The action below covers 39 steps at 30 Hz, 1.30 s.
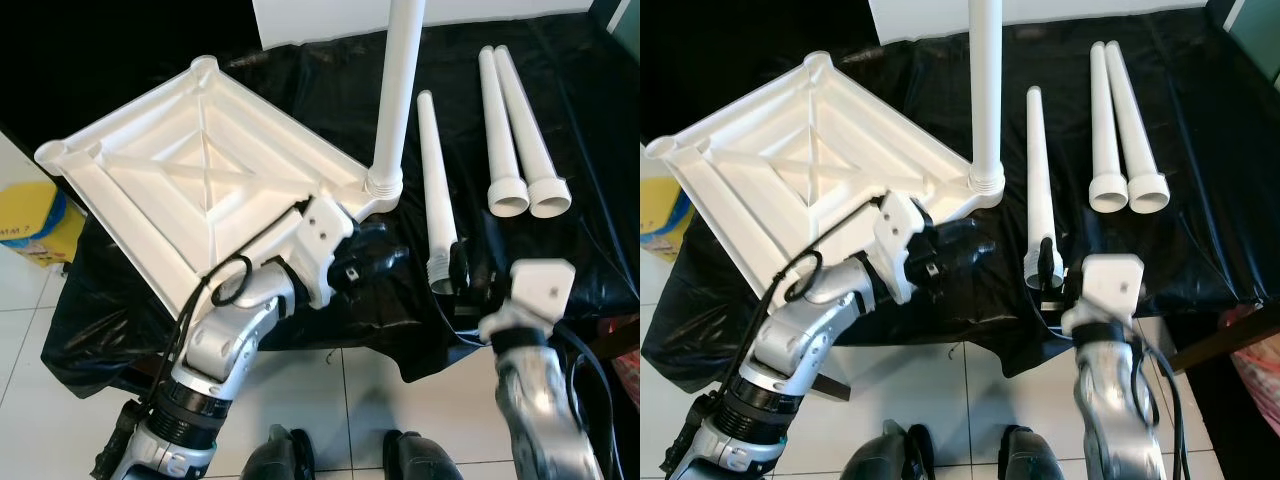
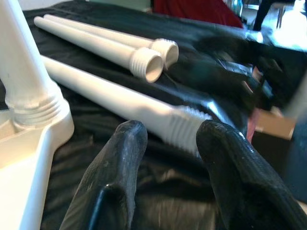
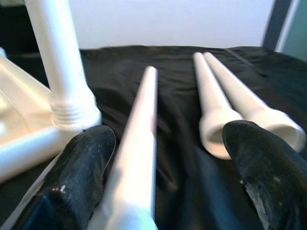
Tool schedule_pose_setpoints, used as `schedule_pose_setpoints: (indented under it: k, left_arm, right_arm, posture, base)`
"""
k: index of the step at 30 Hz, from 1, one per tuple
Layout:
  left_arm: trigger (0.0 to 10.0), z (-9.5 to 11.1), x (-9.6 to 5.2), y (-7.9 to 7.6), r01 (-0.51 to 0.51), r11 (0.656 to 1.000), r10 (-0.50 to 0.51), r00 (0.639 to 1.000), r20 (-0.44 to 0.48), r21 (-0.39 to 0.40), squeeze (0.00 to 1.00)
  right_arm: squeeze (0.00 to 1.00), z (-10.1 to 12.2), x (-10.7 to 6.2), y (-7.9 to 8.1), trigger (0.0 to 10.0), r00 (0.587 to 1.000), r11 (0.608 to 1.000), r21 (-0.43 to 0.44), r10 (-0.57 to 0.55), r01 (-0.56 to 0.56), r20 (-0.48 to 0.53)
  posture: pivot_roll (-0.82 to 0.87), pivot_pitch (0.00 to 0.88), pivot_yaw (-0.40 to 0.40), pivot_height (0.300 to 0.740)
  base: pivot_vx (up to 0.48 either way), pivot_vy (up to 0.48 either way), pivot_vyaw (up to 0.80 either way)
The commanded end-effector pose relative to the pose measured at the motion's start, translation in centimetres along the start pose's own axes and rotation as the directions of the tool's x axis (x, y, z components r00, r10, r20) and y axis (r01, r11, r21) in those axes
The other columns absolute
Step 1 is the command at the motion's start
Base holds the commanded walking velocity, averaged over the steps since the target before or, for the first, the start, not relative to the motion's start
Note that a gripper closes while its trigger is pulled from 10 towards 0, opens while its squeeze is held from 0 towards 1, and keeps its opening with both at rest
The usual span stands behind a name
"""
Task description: Building children table
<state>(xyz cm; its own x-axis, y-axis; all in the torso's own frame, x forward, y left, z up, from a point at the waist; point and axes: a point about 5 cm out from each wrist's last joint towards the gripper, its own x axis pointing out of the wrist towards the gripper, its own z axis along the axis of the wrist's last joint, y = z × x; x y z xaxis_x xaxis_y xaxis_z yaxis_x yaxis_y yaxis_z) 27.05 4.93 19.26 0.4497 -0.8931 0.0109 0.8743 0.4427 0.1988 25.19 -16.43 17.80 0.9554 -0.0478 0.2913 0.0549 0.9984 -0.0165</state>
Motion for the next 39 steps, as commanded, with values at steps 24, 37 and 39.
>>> schedule_pose_setpoints:
  k: [24, 37, 39]
  left_arm:
    - [10.0, 0.3, 0.4, -2.1, 0.074, 0.994, -0.075, 0.997, 0.008, 0.081, 0.0]
    - [10.0, 0.7, 0.4, -3.8, 0.075, 0.997, -0.075, 0.997, 0.031, 0.018, 0.0]
    - [10.0, 0.7, 0.4, -3.9, 0.07, 0.997, -0.071, 0.997, 0.031, 0.015, 0.0]
  right_arm:
    - [0.0, -2.0, 7.9, 0.4, 10.0, 0.906, 0.99, 0.135, 0.013, 0.049, -0.424]
    - [0.0, -1.9, 9.8, 0.7, 10.0, 0.766, 0.991, 0.117, 0.027, 0.063, -0.642]
    - [0.0, -1.9, 9.9, 0.8, 10.0, 0.751, 0.991, 0.116, 0.03, 0.062, -0.66]
  posture:
    - [-0.01, 0.163, 0.018, 0.74]
    - [0.01, 0.205, 0.005, 0.74]
    - [0.01, 0.204, 0.001, 0.74]
  base:
    - [0.0, 0.0, 0.0]
    - [0.0, 0.0, 0.0]
    - [0.0, 0.0, 0.0]
